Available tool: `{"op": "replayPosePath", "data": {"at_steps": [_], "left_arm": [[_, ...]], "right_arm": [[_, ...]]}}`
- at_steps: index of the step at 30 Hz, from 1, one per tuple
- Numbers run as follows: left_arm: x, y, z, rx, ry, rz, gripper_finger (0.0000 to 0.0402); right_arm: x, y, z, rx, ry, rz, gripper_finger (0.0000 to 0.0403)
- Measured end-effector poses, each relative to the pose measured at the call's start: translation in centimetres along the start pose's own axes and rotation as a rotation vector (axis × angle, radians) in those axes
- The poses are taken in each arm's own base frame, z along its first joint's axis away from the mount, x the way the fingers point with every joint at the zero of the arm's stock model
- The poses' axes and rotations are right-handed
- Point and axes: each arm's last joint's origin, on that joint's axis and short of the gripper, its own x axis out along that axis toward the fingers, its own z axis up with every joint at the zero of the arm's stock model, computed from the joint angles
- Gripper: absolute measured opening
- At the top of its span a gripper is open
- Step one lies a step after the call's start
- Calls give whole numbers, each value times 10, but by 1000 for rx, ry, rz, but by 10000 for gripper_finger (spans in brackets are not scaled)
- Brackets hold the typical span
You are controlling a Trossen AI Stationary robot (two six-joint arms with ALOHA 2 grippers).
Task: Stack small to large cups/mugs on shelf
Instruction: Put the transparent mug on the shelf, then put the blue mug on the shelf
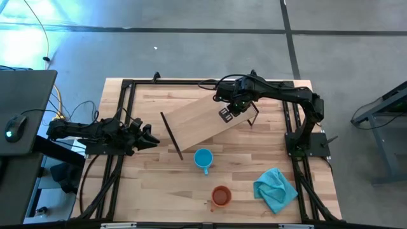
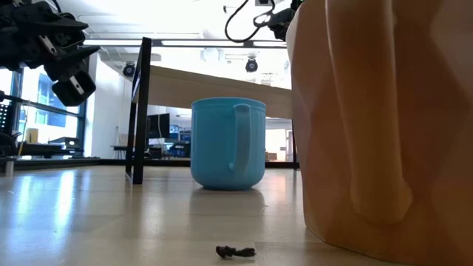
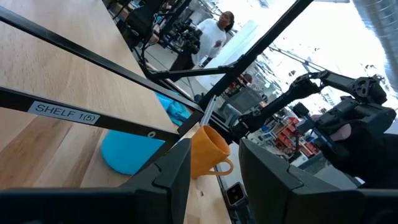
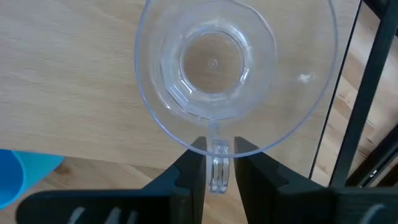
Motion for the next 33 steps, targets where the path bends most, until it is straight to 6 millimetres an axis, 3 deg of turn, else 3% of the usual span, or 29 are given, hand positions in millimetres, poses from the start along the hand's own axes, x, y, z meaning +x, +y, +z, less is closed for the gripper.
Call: {"op": "replayPosePath", "data": {"at_steps": [8, 17, 25, 33], "left_arm": [[0, 0, 0, 0, 0, 0, 124], [0, 0, 0, -1, 0, 0, 124], [0, 0, 0, -7, -1, 0, 124], [0, -3, -1, -48, 71, -92, 124]], "right_arm": [[-1, 2, -2, -9, -5, 0, 82], [-3, 5, -5, -17, -14, -4, 153], [-23, -3, -15, 12, -63, 36, 169], [-48, 1, -41, 4, -85, 123, 167]]}}
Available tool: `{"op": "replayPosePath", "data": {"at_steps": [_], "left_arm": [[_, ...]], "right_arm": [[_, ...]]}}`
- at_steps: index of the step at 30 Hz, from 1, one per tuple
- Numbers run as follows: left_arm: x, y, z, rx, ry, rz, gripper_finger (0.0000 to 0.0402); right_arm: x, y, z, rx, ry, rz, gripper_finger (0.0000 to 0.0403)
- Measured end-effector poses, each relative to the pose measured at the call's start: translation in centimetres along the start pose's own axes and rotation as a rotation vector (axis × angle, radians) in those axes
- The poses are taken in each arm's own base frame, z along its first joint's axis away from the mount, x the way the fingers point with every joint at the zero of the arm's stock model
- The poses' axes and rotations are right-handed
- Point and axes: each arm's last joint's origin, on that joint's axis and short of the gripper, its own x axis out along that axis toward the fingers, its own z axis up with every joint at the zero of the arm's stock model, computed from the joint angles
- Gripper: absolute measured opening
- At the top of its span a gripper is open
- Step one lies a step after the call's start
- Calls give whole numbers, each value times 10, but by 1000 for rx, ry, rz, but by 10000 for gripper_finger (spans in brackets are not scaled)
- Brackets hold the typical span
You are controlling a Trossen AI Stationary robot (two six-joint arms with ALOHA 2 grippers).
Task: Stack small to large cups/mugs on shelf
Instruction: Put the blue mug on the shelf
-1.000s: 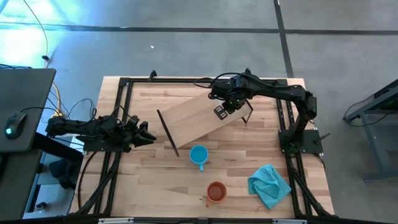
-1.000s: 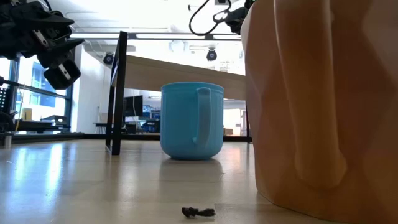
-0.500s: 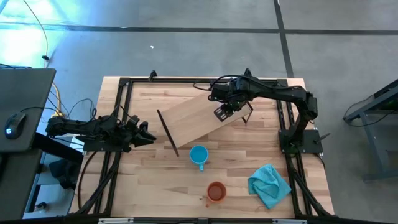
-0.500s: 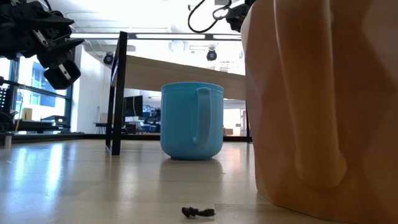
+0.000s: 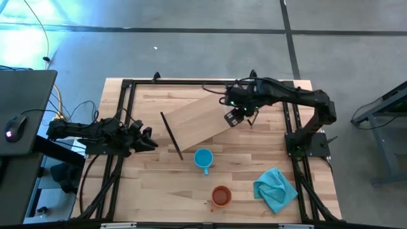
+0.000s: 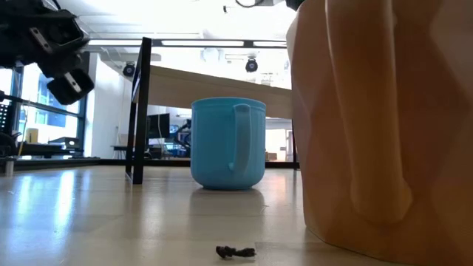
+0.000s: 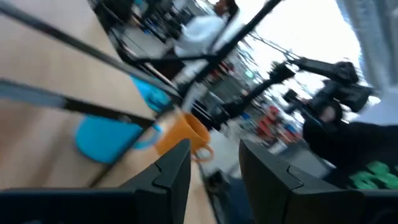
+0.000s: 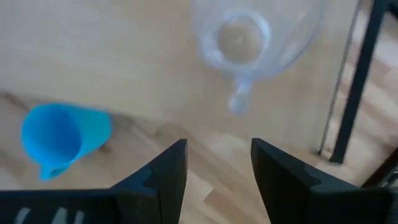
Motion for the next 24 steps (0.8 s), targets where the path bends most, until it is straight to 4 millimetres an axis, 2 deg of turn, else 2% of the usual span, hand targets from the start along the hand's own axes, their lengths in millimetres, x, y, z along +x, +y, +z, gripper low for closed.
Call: {"op": "replayPosePath", "data": {"at_steps": [6, 14, 18, 24], "left_arm": [[0, -4, -3, -94, 111, -110, 124], [-1, -4, -3, -201, 143, -126, 124], [0, -4, -3, -308, 150, -118, 124], [0, -4, -3, -217, 116, -100, 124]], "right_arm": [[-19, 13, -33, -30, 52, 71, 167], [-36, 38, -83, -13, 102, 133, 167], [-35, 59, -107, -6, 130, 168, 167], [-21, 98, -128, 38, 112, 236, 167]]}}
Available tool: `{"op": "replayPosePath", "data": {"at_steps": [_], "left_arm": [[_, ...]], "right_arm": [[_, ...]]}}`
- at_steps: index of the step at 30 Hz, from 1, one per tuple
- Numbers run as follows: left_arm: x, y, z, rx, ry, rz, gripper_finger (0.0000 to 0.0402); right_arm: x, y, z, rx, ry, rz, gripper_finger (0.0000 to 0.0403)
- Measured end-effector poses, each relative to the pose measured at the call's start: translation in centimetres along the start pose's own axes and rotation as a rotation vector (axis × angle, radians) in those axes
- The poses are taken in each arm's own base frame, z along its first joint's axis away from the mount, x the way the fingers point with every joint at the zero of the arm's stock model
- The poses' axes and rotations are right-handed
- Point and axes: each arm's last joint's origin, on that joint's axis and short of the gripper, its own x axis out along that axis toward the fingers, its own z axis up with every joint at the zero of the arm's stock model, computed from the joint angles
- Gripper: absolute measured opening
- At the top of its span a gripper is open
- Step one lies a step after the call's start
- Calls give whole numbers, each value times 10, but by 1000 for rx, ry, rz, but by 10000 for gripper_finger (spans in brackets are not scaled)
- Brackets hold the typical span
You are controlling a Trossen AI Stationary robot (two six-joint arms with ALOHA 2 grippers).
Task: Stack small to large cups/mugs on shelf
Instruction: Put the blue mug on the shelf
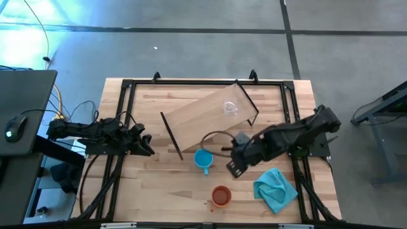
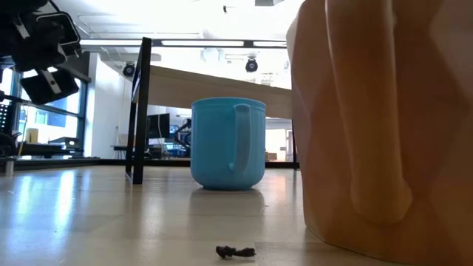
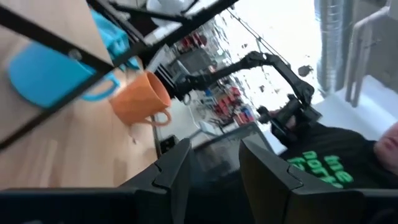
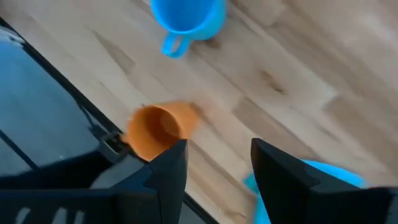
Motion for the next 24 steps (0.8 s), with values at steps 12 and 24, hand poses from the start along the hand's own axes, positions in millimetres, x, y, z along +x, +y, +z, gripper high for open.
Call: {"op": "replayPosePath", "data": {"at_steps": [12, 24], "left_arm": [[0, 2, 2, 132, -62, 55, 124], [0, 2, 2, 184, -59, 56, 124]], "right_arm": [[82, 52, 4, 237, -17, 83, 167], [138, 72, 9, 349, -14, 110, 167]]}}
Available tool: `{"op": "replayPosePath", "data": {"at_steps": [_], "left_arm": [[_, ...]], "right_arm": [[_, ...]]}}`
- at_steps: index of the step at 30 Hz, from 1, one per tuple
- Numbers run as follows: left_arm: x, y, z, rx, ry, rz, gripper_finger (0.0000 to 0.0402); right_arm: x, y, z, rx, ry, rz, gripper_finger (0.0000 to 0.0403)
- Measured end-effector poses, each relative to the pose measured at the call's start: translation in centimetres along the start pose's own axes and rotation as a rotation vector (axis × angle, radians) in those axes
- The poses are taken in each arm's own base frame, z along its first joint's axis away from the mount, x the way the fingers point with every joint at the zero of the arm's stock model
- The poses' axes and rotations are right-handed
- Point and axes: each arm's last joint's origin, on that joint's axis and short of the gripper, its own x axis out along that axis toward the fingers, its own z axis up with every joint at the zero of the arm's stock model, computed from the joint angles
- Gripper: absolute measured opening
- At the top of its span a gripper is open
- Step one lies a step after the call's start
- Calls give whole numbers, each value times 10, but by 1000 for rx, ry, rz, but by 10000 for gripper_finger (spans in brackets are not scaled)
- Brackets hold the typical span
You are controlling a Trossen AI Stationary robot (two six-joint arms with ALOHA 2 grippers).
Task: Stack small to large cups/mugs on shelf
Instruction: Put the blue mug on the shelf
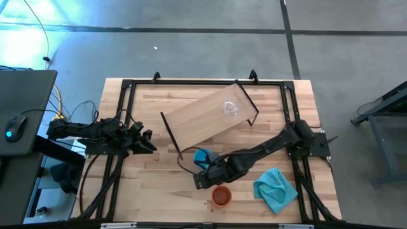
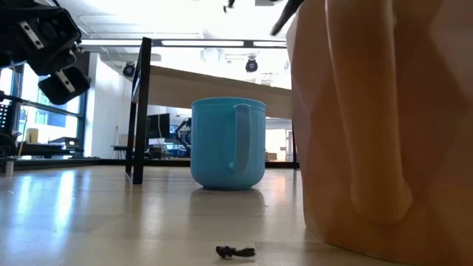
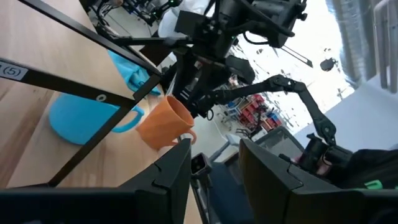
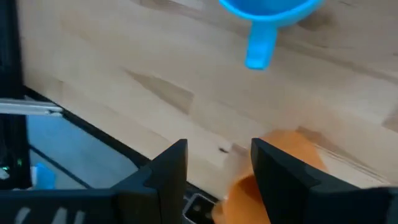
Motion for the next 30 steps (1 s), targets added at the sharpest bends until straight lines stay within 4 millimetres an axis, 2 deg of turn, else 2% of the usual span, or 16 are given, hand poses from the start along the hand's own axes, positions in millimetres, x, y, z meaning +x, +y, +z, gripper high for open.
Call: {"op": "replayPosePath", "data": {"at_steps": [10, 20, 30], "left_arm": [[0, 0, 0, 5, 6, -6, 124], [0, 0, 0, 5, 7, -8, 124], [0, 0, 0, 2, 7, -8, 124]], "right_arm": [[19, 0, 8, -9, -54, -29, 167], [21, -7, 16, -25, -96, -99, 167], [36, -5, 20, -33, -79, -97, 167]]}}
